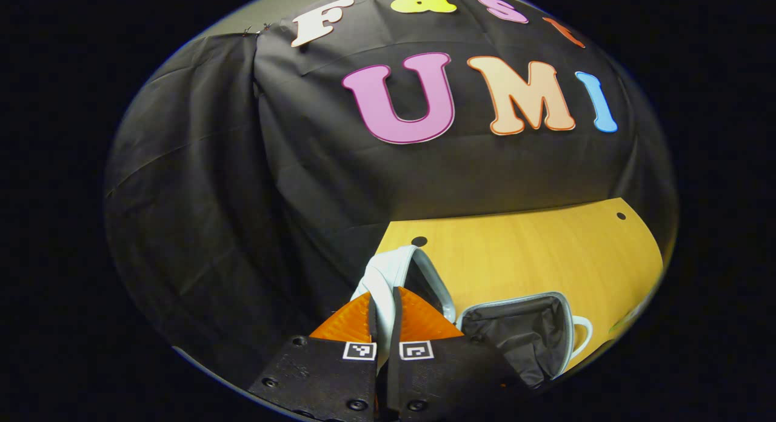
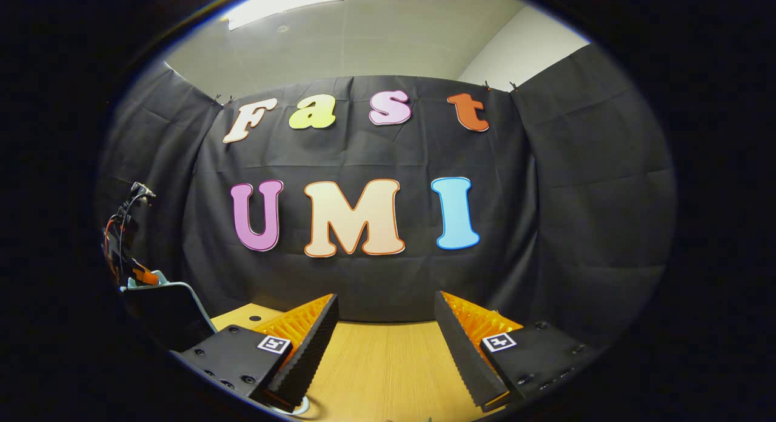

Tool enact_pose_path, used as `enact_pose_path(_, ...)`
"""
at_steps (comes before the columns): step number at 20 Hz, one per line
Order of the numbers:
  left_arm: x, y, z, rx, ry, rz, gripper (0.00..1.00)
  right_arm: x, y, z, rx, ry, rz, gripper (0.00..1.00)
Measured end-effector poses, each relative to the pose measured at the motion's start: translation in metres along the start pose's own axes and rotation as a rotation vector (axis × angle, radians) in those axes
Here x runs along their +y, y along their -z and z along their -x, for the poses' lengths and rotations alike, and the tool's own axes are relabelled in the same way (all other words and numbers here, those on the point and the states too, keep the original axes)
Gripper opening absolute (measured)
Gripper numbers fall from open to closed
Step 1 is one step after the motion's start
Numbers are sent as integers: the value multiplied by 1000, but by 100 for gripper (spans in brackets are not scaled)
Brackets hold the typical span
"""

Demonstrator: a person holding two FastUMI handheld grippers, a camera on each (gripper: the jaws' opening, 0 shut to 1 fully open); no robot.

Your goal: First open the suitcase, pack the skin care products into it, and then close the suitcase.

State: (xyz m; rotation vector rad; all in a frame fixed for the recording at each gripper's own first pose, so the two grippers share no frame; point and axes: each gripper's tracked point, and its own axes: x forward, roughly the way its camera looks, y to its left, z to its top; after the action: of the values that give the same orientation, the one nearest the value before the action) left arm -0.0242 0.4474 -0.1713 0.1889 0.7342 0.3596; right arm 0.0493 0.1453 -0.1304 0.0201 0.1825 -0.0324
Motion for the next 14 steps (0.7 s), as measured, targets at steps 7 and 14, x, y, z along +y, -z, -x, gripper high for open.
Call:
enact_pose_path(7,52,30,-22,18,-5,99,0,38,3,0,8,-13,44,98)
enact_pose_path(14,101,60,-46,26,-93,112,0,59,13,0,39,-20,75,100)
